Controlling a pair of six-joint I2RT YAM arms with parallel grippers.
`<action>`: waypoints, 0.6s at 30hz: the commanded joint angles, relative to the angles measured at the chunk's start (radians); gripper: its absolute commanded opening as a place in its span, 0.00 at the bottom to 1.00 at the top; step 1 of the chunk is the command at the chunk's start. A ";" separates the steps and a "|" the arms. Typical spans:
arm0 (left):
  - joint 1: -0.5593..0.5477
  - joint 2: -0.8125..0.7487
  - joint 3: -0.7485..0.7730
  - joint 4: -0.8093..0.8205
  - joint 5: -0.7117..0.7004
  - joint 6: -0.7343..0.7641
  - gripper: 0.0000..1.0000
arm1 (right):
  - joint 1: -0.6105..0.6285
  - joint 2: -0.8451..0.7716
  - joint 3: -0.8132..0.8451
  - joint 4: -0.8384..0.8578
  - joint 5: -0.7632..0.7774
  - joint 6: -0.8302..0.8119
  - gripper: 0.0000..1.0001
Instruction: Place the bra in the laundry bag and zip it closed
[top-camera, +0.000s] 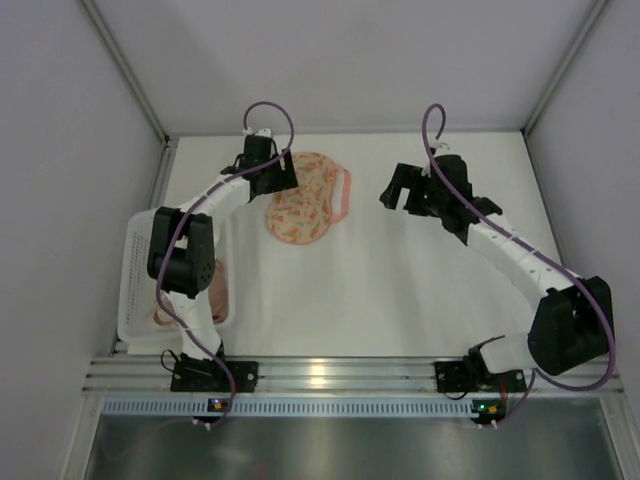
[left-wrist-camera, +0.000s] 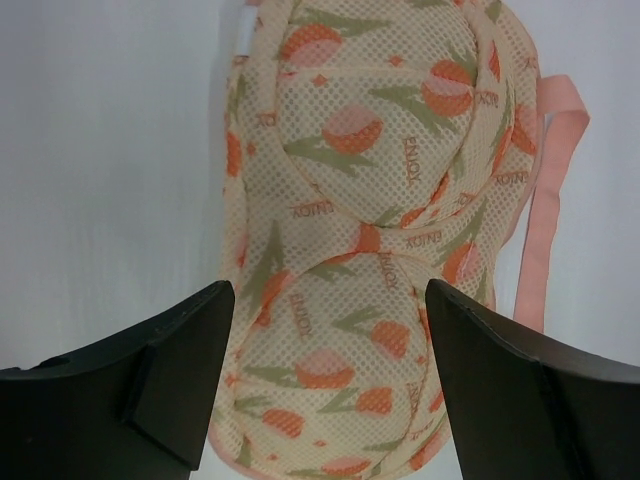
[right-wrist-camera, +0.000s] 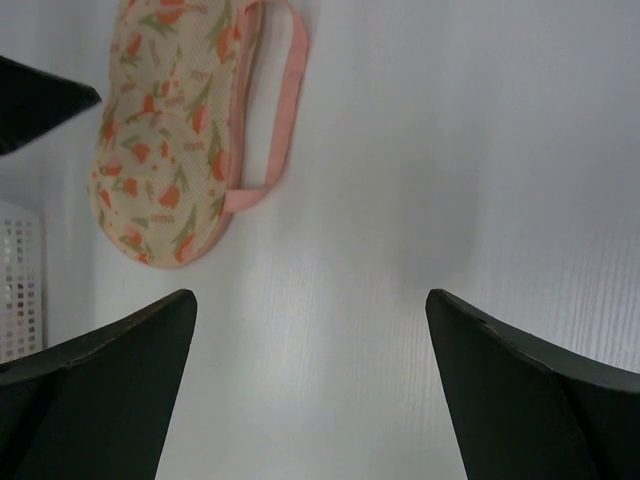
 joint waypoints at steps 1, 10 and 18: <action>0.014 0.050 -0.017 0.160 0.064 -0.042 0.82 | -0.004 0.038 0.122 0.045 0.062 -0.020 0.99; 0.043 0.145 0.015 0.162 0.193 -0.010 0.74 | -0.146 0.198 0.356 0.064 0.031 -0.026 0.99; 0.020 0.131 0.015 0.075 0.222 -0.098 0.73 | -0.229 0.247 0.484 -0.163 0.037 0.037 0.99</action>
